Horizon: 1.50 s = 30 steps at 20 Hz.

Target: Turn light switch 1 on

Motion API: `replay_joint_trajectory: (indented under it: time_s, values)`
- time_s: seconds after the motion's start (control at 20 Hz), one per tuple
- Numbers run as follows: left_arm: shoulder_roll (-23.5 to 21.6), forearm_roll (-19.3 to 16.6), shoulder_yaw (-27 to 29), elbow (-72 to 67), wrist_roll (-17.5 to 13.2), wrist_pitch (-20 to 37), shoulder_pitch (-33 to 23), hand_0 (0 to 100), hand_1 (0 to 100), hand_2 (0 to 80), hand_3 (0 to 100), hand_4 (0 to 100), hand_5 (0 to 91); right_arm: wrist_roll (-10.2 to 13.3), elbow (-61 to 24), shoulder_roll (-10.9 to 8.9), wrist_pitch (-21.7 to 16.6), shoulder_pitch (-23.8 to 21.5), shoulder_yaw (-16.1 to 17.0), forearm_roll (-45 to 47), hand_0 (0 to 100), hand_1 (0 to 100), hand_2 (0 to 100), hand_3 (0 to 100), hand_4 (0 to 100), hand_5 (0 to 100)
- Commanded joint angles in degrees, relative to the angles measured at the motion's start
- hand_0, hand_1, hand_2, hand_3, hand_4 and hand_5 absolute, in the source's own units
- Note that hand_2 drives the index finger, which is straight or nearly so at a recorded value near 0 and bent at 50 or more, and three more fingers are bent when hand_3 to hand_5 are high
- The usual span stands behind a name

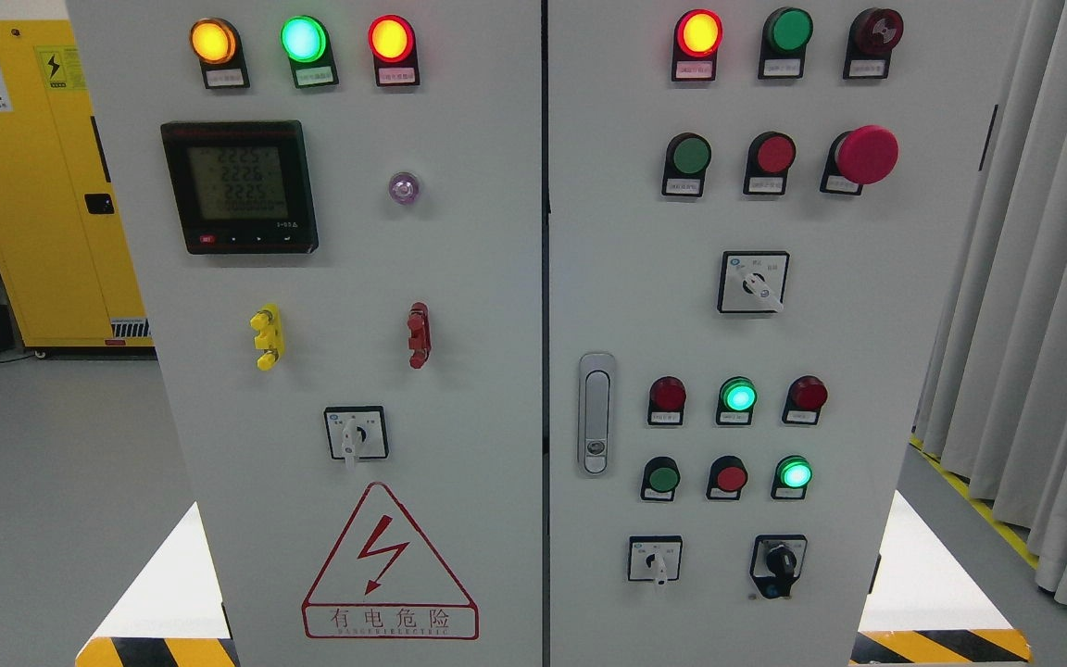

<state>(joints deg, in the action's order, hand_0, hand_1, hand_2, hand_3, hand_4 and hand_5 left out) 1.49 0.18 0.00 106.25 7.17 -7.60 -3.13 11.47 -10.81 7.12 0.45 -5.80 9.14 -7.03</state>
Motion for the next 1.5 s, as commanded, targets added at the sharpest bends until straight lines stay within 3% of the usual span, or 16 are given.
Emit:
replay_joint_trajectory:
  time_s: [0.0, 0.3, 0.75, 1.45]
  values:
    - [2.64, -3.34, 0.35, 6.77, 0.65, -3.81, 7.07, 18, 67, 57.9, 87, 85, 83.7, -0.05, 0.0, 0.0, -0.01, 0.0, 0.0, 0.0, 0, 50, 4, 0, 0, 0]
    - [3.78, -4.05, 0.26, 6.69, 2.24, -9.97, 12.79, 22, 72, 58.5, 87, 86, 84.4, -0.05, 0.0, 0.0, -0.01, 0.0, 0.0, 0.0, 0, 50, 4, 0, 0, 0]
    - [3.78, -4.93, 0.26, 6.69, 3.91, -14.71, 17.01, 24, 74, 58.5, 87, 86, 84.1, -0.05, 0.0, 0.0, -0.01, 0.0, 0.0, 0.0, 0, 50, 4, 0, 0, 0]
    - [4.93, -6.33, -1.49, 6.42, 6.54, -18.32, 20.35, 22, 74, 57.6, 87, 86, 84.8, -0.05, 0.0, 0.0, -0.01, 0.0, 0.0, 0.0, 0, 50, 4, 0, 0, 0]
